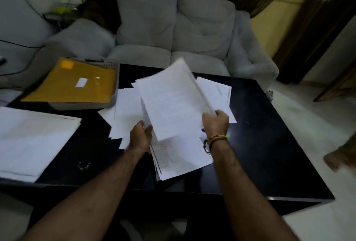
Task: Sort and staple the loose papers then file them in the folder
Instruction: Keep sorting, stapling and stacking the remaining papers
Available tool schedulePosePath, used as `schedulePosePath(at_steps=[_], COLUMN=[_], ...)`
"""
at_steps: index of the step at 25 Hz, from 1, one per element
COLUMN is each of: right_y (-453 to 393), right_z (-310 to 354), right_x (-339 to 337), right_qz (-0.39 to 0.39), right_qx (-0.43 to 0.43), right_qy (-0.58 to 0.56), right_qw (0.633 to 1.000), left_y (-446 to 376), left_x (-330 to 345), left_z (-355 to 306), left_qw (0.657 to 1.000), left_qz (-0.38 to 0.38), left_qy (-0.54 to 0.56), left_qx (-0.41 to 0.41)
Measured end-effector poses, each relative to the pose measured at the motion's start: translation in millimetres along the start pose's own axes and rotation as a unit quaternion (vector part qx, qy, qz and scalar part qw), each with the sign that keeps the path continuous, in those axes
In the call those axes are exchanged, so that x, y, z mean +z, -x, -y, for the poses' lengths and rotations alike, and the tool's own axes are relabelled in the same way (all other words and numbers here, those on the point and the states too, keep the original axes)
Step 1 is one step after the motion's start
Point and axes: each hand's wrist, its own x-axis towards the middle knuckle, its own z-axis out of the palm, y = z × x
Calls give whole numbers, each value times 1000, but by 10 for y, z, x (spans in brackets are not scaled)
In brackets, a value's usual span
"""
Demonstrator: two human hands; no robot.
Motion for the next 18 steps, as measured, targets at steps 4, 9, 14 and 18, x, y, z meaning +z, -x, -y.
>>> schedulePosePath(at_steps=[4, 9, 14, 18], right_y=[326, 290, 79, -87], right_z=[-550, -646, -658, -697], right_x=[102, 218, 231, 141], right_qz=[164, 292, 373, 429], right_qx=[69, 35, 26, 4], right_qy=[135, 287, 343, 362], right_qw=[975, 912, 862, 828], left_y=[93, 248, 218, 172], left_x=[-331, -297, -317, -281], left_z=[319, 443, 451, 545], left_qw=[999, 996, 990, 995], left_qz=[-32, -78, -100, -78], left_qy=[-13, 34, 99, 66], left_qx=[-6, -31, -31, 3])
